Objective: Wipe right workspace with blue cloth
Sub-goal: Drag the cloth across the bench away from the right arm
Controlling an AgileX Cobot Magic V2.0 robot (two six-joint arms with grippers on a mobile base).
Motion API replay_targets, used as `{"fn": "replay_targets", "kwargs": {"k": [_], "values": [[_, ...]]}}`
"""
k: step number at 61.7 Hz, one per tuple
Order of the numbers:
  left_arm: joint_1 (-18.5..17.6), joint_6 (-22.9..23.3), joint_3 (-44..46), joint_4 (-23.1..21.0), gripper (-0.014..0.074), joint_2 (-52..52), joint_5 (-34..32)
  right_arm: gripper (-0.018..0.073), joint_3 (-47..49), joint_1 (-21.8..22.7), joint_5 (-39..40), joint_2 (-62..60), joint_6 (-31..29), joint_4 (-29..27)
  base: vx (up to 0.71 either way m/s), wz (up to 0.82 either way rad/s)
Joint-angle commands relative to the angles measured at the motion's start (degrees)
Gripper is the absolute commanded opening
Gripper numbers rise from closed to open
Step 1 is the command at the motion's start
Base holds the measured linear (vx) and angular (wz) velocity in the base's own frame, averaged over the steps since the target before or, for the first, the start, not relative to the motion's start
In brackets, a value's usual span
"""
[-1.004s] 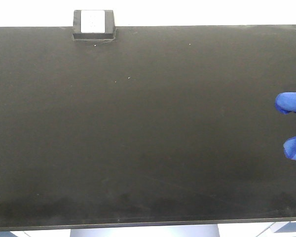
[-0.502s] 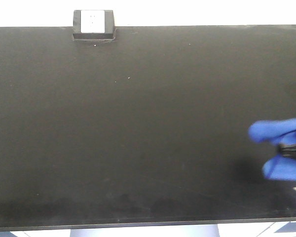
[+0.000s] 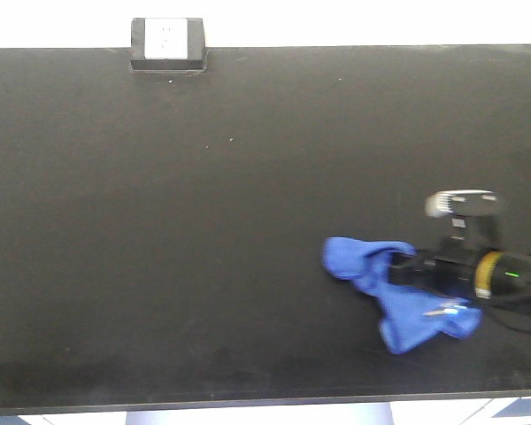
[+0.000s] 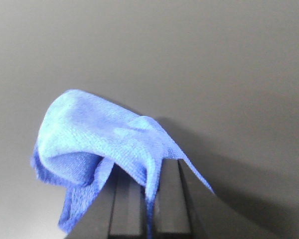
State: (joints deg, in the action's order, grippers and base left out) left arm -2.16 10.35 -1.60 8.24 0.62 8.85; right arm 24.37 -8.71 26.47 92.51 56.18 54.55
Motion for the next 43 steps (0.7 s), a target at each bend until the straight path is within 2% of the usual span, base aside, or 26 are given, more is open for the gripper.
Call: {"fn": "replay_targets", "kwargs": {"k": [1, 8, 12, 16, 20, 23, 31, 43], "values": [[-0.26, 0.49, -1.75, 0.05, -0.0006, 0.93, -4.80, 0.0000, 3.64, -7.37, 1.88, 0.61, -5.75, -9.94, 0.00, 0.00], [-0.26, 0.49, -1.75, 0.05, -0.0006, 0.93, -4.80, 0.0003, 8.34, -17.42, -0.45, 4.23, -11.71, -22.48, 0.00, 0.00], [-0.26, 0.49, -1.75, 0.05, -0.0006, 0.93, -4.80, 0.0004, 10.78, -21.75, -1.83, 6.30, -14.17, -27.02, 0.00, 0.00], [-0.26, 0.49, -1.75, 0.05, -0.0006, 0.93, -4.80, 0.0006, 12.86, -24.17, -3.57, 7.63, -16.11, -30.52, 0.00, 0.00], [-0.26, 0.49, -1.75, 0.05, -0.0006, 0.93, -4.80, 0.0006, 13.72, -24.80, -4.93, 8.36, -17.98, -33.83, 0.00, 0.00], [-0.26, 0.49, -1.75, 0.05, -0.0006, 0.93, -4.80, 0.0006, 13.65, -24.47, -5.63, 8.44, -19.68, -36.31, 0.00, 0.00], [-0.26, 0.49, -1.75, 0.05, -0.0006, 0.93, -4.80, 0.0008, 13.58, -19.80, -10.98, 7.74, -26.15, -40.40, 0.00, 0.00], [-0.26, 0.49, -1.75, 0.05, -0.0006, 0.93, -4.80, 0.0008, 13.58, -6.69, -19.24, 5.37, -33.75, -39.77, 0.00, 0.00]]}}
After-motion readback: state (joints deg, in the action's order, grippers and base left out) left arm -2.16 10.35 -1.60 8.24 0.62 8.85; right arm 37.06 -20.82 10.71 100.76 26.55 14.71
